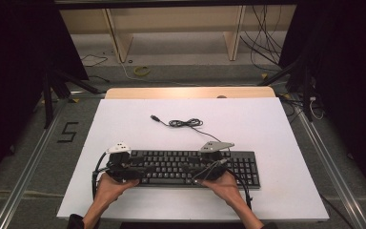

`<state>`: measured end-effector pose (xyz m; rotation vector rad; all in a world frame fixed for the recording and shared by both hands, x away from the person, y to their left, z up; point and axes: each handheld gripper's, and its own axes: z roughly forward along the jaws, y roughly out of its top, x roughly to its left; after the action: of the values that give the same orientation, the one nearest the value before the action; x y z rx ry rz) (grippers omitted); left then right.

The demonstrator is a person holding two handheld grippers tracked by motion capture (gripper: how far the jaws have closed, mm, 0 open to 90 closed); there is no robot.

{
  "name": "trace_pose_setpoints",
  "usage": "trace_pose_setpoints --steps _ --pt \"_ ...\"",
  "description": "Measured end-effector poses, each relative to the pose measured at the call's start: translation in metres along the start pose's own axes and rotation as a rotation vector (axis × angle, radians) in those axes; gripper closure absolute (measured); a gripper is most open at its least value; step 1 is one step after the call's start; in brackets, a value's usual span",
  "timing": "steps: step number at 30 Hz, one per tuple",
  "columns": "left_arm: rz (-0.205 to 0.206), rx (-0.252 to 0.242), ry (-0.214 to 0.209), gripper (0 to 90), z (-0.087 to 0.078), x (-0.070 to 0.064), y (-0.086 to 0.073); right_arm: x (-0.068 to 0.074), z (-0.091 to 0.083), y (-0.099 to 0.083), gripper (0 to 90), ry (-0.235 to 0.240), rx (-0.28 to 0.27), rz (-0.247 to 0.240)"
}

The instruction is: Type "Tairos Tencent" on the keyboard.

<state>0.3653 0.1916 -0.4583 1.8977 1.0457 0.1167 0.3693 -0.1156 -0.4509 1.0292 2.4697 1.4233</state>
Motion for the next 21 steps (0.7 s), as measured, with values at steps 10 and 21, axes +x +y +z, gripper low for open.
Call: trace_pose_setpoints --steps 10,21 --pt "0.007 -0.001 -0.004 32.3 0.002 0.001 0.002 -0.003 -0.019 -0.006 44.4 -0.014 -0.033 0.004" --pt "0.023 0.013 -0.019 36.8 0.011 0.000 0.008 -0.005 -0.035 -0.014 38.4 -0.032 -0.054 0.015"
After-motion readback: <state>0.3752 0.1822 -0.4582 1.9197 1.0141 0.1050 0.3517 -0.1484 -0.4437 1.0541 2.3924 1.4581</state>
